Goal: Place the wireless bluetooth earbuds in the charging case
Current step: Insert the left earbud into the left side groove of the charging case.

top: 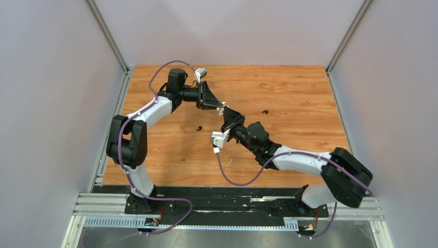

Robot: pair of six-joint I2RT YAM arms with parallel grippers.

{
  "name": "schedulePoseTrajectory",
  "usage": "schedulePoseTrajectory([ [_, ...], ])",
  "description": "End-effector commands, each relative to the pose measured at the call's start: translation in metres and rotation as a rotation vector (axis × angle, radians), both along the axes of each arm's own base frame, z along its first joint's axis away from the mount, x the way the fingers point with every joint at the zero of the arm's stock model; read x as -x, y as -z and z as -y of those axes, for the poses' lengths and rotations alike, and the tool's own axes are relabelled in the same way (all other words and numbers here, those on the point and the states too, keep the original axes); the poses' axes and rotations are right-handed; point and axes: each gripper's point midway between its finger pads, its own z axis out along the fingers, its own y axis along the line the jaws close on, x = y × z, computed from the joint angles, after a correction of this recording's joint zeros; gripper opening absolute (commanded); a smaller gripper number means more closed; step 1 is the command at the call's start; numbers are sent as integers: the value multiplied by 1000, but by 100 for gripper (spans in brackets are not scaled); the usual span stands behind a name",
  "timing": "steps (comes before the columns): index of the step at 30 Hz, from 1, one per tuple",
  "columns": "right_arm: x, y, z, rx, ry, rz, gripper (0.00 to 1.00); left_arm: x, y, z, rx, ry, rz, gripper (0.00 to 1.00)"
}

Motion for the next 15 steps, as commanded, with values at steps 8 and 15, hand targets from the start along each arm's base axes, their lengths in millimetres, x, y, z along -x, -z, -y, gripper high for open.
schedulePoseTrajectory([
  [8, -9, -9, -5, -1, 31, 13, 0, 7, -31, -5, 49, 25, 98, 0],
  [15, -7, -7, -6, 1, 20, 20, 0, 8, -34, -7, 52, 24, 108, 0],
])
